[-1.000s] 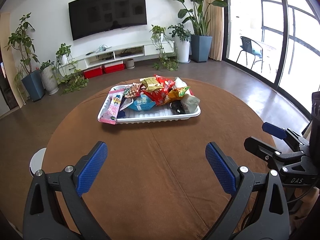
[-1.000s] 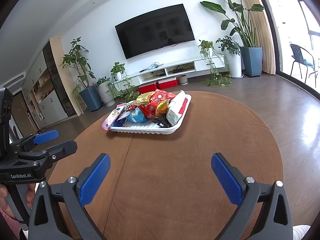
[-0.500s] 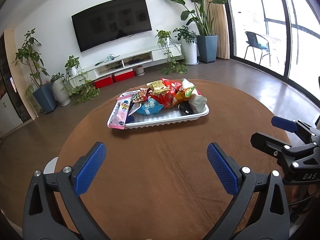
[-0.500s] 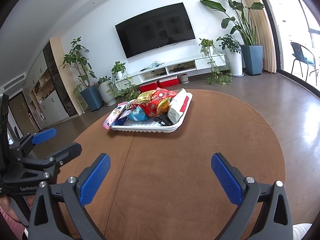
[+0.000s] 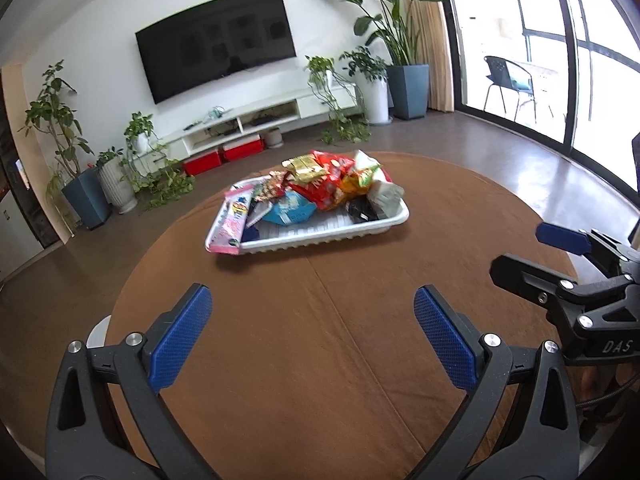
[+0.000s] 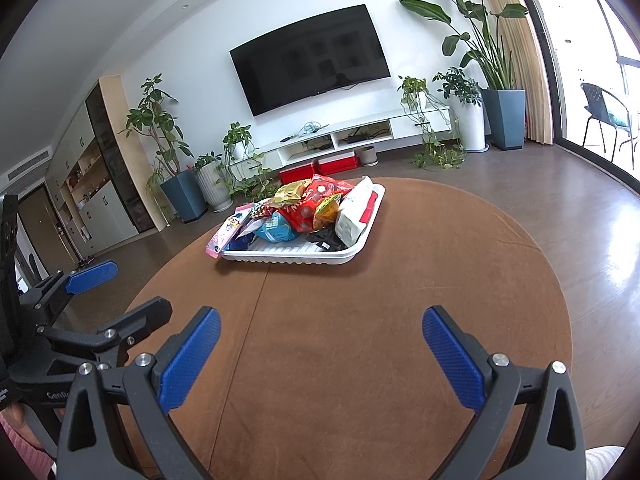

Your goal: Organize snacks

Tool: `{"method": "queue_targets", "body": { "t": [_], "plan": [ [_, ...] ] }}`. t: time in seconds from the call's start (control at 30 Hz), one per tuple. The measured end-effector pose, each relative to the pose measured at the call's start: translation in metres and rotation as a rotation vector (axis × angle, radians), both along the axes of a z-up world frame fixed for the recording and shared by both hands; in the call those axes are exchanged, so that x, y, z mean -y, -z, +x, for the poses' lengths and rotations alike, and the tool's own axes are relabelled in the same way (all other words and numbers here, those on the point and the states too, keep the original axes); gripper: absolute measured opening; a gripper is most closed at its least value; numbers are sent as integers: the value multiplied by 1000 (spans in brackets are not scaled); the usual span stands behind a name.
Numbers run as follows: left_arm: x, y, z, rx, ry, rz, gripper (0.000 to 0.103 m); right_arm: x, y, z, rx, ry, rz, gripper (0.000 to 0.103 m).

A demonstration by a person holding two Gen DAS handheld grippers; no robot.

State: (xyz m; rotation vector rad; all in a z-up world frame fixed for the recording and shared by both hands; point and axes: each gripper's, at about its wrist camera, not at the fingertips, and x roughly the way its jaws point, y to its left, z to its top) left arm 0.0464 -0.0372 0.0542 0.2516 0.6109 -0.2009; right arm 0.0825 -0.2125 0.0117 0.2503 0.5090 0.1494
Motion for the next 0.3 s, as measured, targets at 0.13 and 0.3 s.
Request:
{"method": "queue_targets", "body": {
  "t": [0.13,0.3],
  "plan": [
    [-3,4,5,-40,-6,-39,102,0,-1,0,-1,2,0,103],
    [-4,6,4,-45,-23,-44,102,-3,3,2,-2,3,0,103]
  ]
}}
